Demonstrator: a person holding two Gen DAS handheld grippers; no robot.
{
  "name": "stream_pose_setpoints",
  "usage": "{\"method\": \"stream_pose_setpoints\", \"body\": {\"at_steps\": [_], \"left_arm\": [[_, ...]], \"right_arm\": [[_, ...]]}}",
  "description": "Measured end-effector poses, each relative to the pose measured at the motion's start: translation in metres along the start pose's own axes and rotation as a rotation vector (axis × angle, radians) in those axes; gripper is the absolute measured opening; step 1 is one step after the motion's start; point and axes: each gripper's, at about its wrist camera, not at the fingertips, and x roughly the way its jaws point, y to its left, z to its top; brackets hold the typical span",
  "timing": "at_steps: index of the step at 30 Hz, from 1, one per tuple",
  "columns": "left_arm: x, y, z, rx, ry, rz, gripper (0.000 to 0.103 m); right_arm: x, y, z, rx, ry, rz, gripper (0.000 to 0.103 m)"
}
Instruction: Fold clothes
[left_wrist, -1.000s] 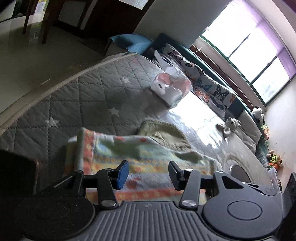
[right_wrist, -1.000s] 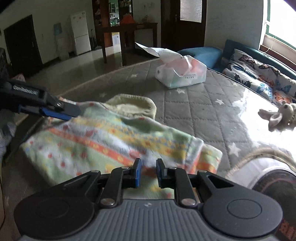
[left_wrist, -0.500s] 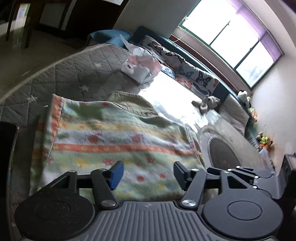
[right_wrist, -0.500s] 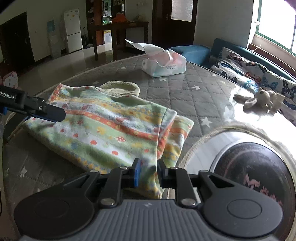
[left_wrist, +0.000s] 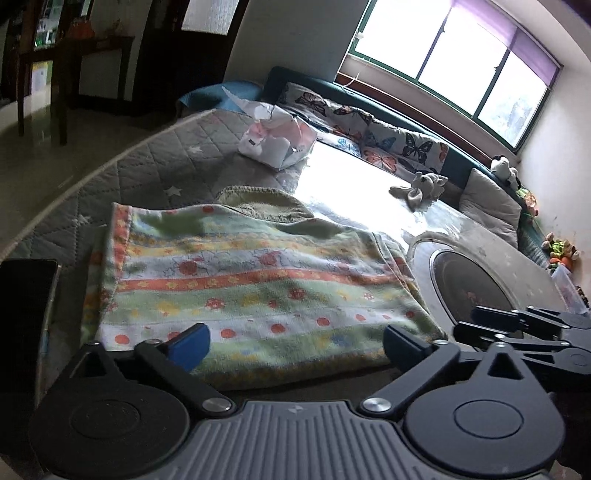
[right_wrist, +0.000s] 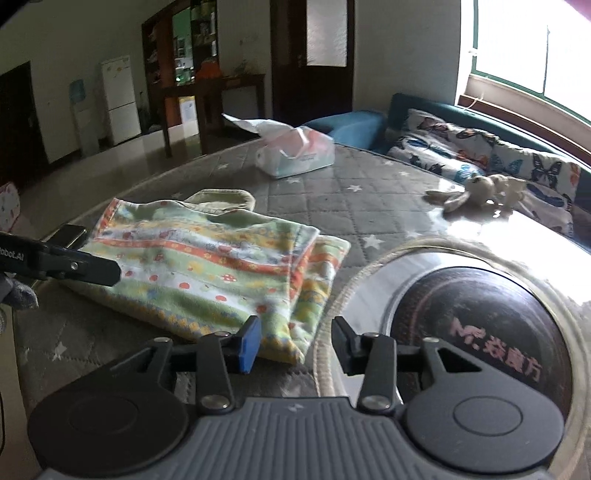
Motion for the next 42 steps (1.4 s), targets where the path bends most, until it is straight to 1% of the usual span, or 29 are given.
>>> {"method": "stream_pose_setpoints", "body": {"at_steps": [3, 5, 11, 15, 17, 21, 24, 25, 29, 31, 33, 36, 42], "left_arm": [[-0.005, -0.004, -0.004, 0.012, -0.030, 0.019, 0.103], [-0.009, -0.006, -0.006, 0.015, -0.048, 0.025, 0.103], [-0.013, -0.009, -0.011, -0.001, -0.066, 0.015, 0.103], [-0.015, -0.012, -0.015, 0.011, -0.082, 0.062, 0.103], [-0.014, -0.013, -0.017, 0.021, -0.085, 0.082, 0.103], [-0.012, -0.014, -0.020, 0.028, -0.067, 0.099, 0.103], [-0.009, -0.018, -0.025, 0.048, -0.047, 0.127, 0.103], [-0.008, -0.019, -0.026, 0.051, -0.042, 0.134, 0.103], [-0.006, -0.020, -0.030, 0.047, -0.035, 0.142, 0.103], [-0.005, -0.020, -0.031, 0.047, -0.032, 0.151, 0.103], [-0.004, -0.021, -0.033, 0.047, -0.028, 0.159, 0.103], [-0.004, -0.022, -0.035, 0.049, -0.023, 0.171, 0.103], [-0.007, -0.023, -0.041, 0.048, -0.026, 0.189, 0.103]], "right_arm": [[-0.008, -0.004, -0.008, 0.035, -0.015, -0.012, 0.055], [-0.012, -0.007, -0.013, 0.057, -0.023, -0.017, 0.055], [-0.023, -0.013, -0.025, 0.111, -0.048, -0.035, 0.059], [-0.033, -0.018, -0.032, 0.142, -0.072, -0.056, 0.064], [-0.037, -0.021, -0.035, 0.156, -0.080, -0.071, 0.064], [-0.043, -0.027, -0.042, 0.177, -0.090, -0.106, 0.066], [-0.047, -0.033, -0.048, 0.199, -0.094, -0.129, 0.068], [-0.048, -0.035, -0.050, 0.207, -0.095, -0.136, 0.070], [-0.053, -0.043, -0.059, 0.235, -0.094, -0.164, 0.074], [-0.055, -0.046, -0.063, 0.243, -0.091, -0.179, 0.080], [-0.057, -0.047, -0.065, 0.251, -0.091, -0.190, 0.080], [-0.059, -0.046, -0.067, 0.265, -0.098, -0.189, 0.084], [-0.061, -0.039, -0.068, 0.284, -0.111, -0.168, 0.086]]}}
